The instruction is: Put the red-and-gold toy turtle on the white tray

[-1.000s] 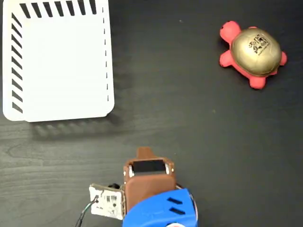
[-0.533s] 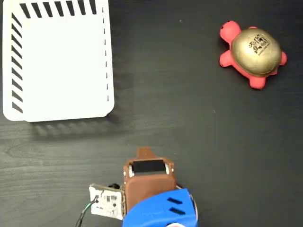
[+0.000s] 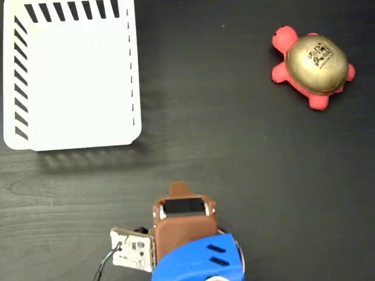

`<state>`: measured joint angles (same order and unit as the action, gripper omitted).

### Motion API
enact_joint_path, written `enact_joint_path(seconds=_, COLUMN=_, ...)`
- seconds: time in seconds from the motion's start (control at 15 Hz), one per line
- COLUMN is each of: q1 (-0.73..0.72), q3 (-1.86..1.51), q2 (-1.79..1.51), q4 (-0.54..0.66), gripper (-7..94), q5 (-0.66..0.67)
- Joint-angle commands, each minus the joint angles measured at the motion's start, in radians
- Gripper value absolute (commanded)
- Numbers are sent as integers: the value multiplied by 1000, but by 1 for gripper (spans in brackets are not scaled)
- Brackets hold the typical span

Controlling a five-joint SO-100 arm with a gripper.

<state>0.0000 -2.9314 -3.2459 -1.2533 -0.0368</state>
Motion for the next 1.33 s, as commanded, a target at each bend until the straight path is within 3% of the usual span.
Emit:
enact_joint_path(seconds=0.0, q1=-3, q3=12, q2=-6, q4=-14, gripper=0, q5=0)
enact_joint_path(seconds=0.33, q1=-48, q3=12, q2=17, q4=0, gripper=0, q5=44)
enact_joint_path(seconds=0.4, q1=-54, q3=21, q2=87, q4=29, gripper=0, q5=-9)
enact_joint_path(seconds=0.53, q1=2, q3=135, q2=422, q4=232, gripper=0, q5=-44)
enact_joint_path(seconds=0.67, q1=107, q3=426, q2=807, q4=282, gripper=0, q5=-81)
enact_joint_path(seconds=1.27, q1=425, q3=1583, q2=1782, q4=-133, gripper=0, q5=-249)
